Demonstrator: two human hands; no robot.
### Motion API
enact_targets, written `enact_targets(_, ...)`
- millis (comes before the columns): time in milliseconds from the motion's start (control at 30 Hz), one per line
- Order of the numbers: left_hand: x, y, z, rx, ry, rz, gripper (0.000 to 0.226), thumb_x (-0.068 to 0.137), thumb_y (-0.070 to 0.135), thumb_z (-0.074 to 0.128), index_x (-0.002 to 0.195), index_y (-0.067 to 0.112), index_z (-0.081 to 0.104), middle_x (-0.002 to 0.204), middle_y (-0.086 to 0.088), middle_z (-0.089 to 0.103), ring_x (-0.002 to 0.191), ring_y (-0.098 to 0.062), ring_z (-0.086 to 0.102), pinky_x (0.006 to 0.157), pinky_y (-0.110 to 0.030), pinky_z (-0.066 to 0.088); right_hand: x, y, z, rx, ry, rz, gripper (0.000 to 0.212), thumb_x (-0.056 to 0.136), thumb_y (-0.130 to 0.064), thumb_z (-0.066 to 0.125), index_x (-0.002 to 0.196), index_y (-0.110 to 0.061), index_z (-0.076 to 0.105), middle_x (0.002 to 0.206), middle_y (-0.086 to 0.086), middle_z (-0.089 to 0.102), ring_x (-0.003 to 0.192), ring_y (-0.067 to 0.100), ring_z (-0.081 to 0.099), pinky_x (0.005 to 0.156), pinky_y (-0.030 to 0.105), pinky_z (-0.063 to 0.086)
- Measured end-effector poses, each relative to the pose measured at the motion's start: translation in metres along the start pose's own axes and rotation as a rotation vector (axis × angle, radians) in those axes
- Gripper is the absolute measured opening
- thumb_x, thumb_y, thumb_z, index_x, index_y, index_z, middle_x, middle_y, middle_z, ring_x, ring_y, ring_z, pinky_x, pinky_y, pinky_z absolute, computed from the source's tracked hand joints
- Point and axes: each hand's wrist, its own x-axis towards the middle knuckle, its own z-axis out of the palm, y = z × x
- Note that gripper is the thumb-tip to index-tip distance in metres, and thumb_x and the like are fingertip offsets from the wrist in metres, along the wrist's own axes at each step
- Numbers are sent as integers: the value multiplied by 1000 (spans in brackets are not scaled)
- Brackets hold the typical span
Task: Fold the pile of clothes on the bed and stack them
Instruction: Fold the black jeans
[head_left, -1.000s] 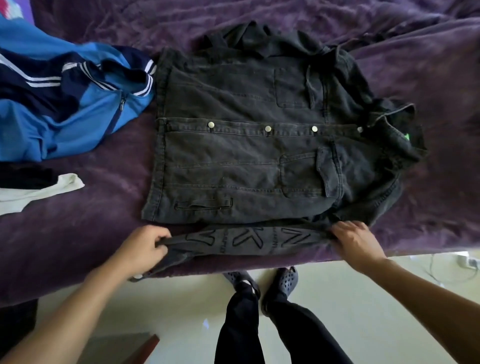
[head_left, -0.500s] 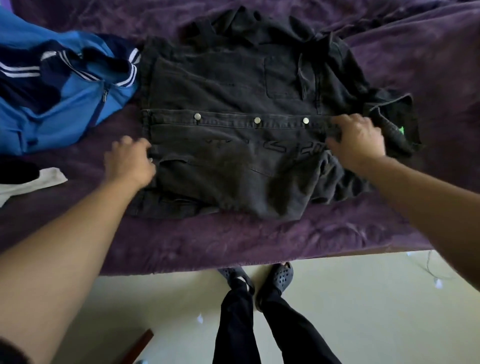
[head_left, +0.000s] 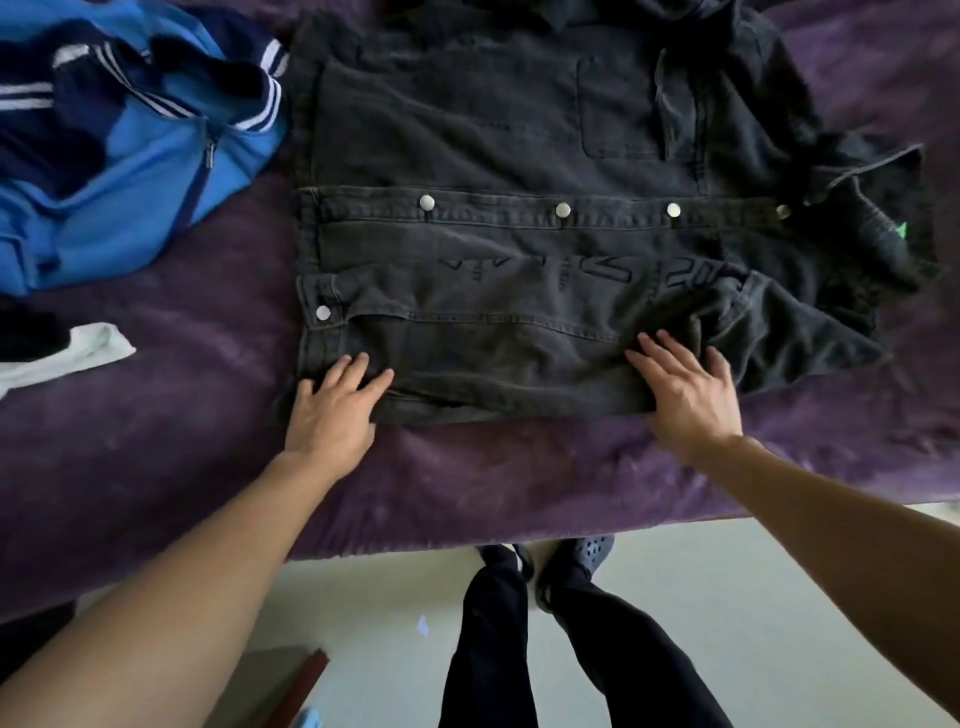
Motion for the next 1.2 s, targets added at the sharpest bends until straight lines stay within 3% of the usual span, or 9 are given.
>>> enact_targets(167,-21,-28,-17,-124,-105,146,58,99,29,44,151,36,18,160,8,15,147,-10,11,109,-40,26,-29,3,-23,69,35,-41,64,50,-10,83,113,-11,68,100,13,72,96,35,67,88,45,50)
enact_targets(267,-31,-28,-33,-195,-220,185,53,100,27,41,149,37,24,158,8,20,146,-12,16,113,-43,23,-50,0,-33,-34,-294,32,44,76,-33,64,119,-36,61,103,2,72,96,28,66,77,32,49)
enact_targets(400,-22,-36,-67,-428,-311,159,35,100,36,42,134,39,49,141,7,51,131,-16,44,106,-35,37,-22,11,-62,85,-383,61,38,80,-34,61,117,-40,61,109,-3,70,104,24,63,84,30,48)
enact_targets(567,17,-47,-122,-651,-317,45,33,97,40,49,121,23,63,121,18,52,115,-12,54,90,-20,37,41,40,-115,497,-204,177,16,75,-29,79,84,-23,67,74,-2,67,77,22,64,70,34,48)
enact_targets(733,85,-63,-188,-812,-291,7,20,95,33,57,80,31,70,87,14,71,92,-11,65,79,-20,48,119,56,-157,829,-57,220,18,79,-15,77,95,-13,69,86,3,71,82,16,64,81,34,51)
enact_targets(867,159,-70,-253,-759,-216,-72,22,91,39,60,90,20,70,103,-5,70,94,-25,65,93,-37,49,206,75,-190,837,39,227,13,80,-18,76,87,-12,66,68,-7,60,54,-9,55,55,5,42)
enact_targets(967,222,-65,-292,-646,-122,-156,30,92,41,58,101,14,67,121,-7,61,109,-30,57,95,-34,43,277,93,-206,762,66,256,28,80,-29,76,100,-10,68,83,2,63,73,10,60,74,17,49)
enact_targets(1067,276,-44,-300,-348,233,-244,22,92,38,55,100,19,64,121,-16,61,108,-35,54,94,-42,40,334,109,-205,665,96,335,37,84,-38,70,111,-13,68,105,6,67,92,18,60,86,28,47)
enact_targets(1200,300,2,-259,-44,324,-155,52,92,42,50,140,27,38,146,-16,35,133,-38,30,105,-59,25,358,110,-176,270,-3,201,44,88,-45,60,127,-23,59,128,14,59,116,34,55,95,38,44)
